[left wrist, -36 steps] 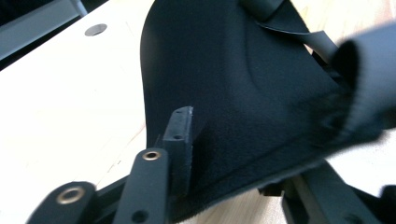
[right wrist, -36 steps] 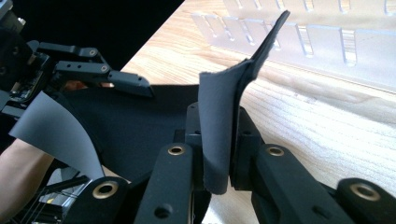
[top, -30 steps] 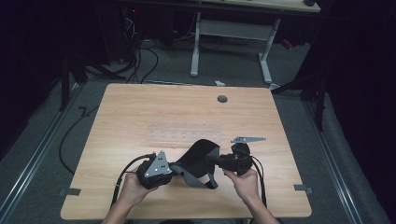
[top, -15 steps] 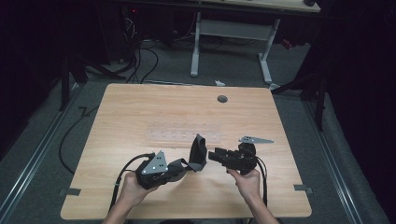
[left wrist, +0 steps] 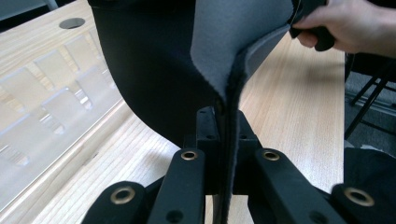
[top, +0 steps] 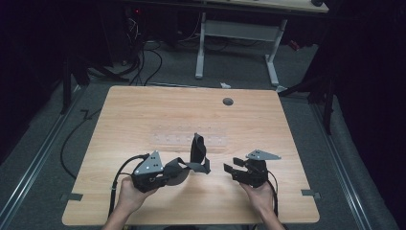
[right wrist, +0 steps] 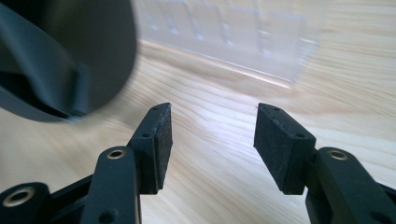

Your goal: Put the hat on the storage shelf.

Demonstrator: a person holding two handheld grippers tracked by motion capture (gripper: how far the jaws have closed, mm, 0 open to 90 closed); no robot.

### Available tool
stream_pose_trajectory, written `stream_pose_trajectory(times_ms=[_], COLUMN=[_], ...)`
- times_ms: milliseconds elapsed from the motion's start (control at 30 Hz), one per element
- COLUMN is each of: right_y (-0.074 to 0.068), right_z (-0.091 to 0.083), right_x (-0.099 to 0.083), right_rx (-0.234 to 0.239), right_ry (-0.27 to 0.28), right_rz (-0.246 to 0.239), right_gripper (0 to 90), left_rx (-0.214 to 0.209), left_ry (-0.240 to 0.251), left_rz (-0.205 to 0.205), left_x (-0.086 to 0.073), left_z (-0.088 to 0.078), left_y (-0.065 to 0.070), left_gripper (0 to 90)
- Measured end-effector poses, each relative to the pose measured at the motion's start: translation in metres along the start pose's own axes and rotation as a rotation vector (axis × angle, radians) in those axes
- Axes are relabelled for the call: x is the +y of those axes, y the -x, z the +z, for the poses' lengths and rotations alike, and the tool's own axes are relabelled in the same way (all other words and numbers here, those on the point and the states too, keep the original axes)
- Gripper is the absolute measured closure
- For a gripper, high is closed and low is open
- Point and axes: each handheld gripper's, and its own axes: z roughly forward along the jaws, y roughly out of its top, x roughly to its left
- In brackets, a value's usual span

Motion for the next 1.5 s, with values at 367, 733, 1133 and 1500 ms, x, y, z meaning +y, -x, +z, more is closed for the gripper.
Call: stream_pose_trajectory(times_ms=[367, 733, 1133, 1500], right_y=[0.023, 0.040, 0.046, 0.045], right_z=[0.007, 0.011, 0.014, 0.014], right_x=[-0.021, -0.029, -0.031, -0.031], right_rx=[-0.234, -0.339, -0.335, -0.334], right_ry=[-0.055, -0.074, -0.087, -0.087], right_rz=[-0.065, -0.049, -0.015, -0.016], right_gripper=[43.9, 39.1, 35.5, 35.1], left_rx=[0.036, 0.059, 0.075, 0.084], left_ry=[0.047, 0.095, 0.129, 0.154], left_rz=[-0.033, -0.056, -0.058, -0.075], left_x=[0.008, 0.021, 0.036, 0.048], left_z=[-0.011, -0.017, -0.015, -0.013], left_y=[-0.007, -0.010, -0.011, -0.017], left_gripper=[86.2, 86.2, 86.2, 86.1])
